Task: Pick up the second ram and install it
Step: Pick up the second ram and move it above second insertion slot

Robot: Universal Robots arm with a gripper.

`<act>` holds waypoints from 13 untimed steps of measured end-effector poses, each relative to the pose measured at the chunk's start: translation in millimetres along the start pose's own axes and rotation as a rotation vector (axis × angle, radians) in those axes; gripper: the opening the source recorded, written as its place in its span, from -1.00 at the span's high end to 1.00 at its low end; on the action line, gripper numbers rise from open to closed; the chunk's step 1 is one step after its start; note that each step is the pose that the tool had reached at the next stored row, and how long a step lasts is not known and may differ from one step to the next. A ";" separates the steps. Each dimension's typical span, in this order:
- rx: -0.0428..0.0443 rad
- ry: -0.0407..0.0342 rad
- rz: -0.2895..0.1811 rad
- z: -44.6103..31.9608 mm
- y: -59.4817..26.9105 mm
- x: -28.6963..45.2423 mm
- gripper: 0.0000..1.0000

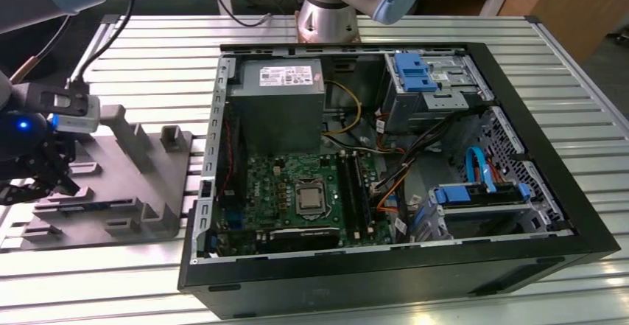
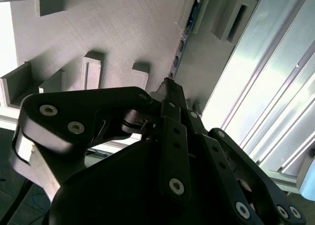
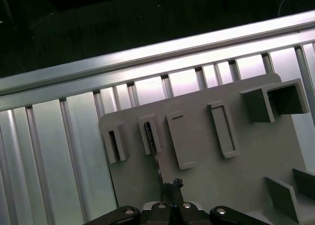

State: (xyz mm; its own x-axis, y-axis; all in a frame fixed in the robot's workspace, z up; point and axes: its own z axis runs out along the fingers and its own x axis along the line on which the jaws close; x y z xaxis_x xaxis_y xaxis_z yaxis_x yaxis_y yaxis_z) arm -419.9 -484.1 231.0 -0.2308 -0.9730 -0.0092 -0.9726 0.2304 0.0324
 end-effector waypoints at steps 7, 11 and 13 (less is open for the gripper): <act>-0.0004 0.0015 -0.048 0.0 0.0 0.0 0.80; -0.0007 0.0024 -0.076 0.0 0.0 0.0 0.80; -0.0008 0.0029 -0.089 0.0 0.0 0.0 0.80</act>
State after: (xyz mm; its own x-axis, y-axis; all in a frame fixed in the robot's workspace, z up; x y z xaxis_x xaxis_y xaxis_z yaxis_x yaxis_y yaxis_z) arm -419.9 -484.1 231.0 -0.1431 -0.9897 -0.0092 -0.9892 0.1427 0.0324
